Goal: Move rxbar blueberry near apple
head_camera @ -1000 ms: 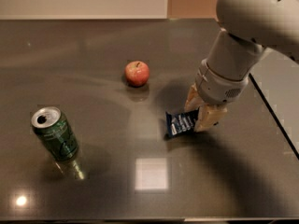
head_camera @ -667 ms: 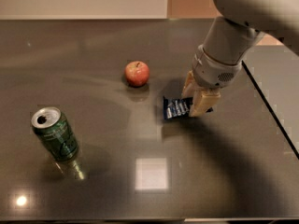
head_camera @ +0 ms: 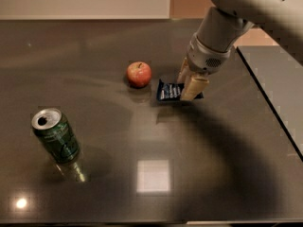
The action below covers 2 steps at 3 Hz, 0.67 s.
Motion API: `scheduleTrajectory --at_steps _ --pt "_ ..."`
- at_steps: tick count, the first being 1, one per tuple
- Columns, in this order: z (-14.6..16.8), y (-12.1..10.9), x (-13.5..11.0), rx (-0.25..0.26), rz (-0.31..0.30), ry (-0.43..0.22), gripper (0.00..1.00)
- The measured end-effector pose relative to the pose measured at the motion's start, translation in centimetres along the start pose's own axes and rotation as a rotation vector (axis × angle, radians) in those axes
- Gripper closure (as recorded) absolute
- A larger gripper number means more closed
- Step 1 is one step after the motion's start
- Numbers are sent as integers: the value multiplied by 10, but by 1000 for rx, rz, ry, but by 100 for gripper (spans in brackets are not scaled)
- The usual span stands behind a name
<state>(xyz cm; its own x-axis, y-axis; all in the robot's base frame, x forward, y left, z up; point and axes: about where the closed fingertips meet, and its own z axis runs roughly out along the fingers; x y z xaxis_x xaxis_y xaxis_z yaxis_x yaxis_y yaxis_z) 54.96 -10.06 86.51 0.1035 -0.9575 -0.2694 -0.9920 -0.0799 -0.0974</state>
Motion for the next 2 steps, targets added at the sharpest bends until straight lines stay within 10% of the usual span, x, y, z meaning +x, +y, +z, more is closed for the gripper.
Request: scheduleTrajectory --at_steps 2 --pt "21 -31 -12 5 37 -14 83"
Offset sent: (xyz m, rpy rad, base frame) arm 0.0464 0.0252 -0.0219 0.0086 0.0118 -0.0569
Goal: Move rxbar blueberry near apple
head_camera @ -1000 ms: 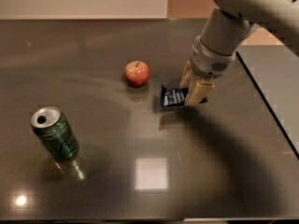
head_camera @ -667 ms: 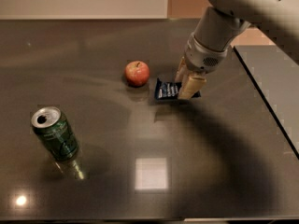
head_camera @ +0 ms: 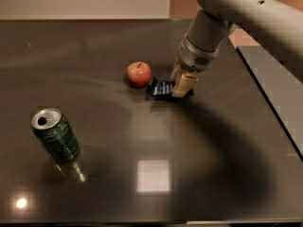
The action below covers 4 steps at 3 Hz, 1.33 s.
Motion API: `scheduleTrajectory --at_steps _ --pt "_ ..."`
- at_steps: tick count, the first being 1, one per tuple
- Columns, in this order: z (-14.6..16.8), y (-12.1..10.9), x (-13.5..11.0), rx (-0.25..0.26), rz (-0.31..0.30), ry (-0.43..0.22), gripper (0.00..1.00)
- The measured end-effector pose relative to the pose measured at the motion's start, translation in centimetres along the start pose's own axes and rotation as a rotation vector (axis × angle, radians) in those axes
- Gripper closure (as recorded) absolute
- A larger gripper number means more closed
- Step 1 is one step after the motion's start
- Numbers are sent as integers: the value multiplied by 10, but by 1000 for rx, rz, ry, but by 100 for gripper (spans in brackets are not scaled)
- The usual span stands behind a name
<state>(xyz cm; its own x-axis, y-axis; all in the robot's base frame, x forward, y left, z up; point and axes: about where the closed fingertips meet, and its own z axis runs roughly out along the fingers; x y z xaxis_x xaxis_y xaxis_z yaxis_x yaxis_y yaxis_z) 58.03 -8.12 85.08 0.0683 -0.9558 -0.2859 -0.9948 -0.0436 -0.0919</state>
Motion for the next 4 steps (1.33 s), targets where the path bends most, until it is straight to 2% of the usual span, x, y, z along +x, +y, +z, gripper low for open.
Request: scheduleTrajectory --at_steps 1,3,4 --pt "8 -10 1 -2 14 8 59" --pt "11 -10 -1 -4 12 6 13" --pt "13 -10 -1 -4 11 6 0"
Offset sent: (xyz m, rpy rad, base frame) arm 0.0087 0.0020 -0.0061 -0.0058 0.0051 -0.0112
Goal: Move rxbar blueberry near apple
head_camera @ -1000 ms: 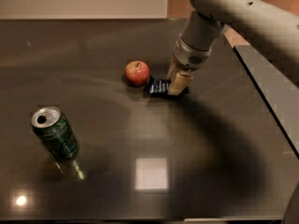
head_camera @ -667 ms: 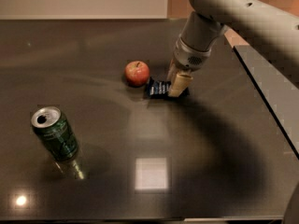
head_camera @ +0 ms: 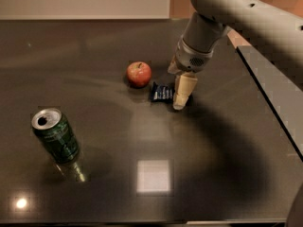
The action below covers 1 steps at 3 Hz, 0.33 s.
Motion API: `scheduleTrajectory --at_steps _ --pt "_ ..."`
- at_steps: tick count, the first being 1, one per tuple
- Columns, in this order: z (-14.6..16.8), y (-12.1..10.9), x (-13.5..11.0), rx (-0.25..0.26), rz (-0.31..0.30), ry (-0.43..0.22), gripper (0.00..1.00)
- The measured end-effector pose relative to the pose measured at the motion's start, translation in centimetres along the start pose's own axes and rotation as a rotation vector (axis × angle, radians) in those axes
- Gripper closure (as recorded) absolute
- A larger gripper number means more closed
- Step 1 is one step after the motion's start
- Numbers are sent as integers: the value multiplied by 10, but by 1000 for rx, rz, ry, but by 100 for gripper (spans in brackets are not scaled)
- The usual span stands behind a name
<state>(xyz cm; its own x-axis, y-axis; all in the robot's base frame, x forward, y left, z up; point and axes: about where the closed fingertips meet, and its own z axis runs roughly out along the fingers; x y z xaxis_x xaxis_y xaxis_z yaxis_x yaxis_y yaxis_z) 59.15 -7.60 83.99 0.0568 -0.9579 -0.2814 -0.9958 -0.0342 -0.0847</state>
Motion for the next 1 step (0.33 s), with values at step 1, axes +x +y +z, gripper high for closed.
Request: scheduleTrajectory --at_steps 1 --pt "0 0 0 0 0 0 0"
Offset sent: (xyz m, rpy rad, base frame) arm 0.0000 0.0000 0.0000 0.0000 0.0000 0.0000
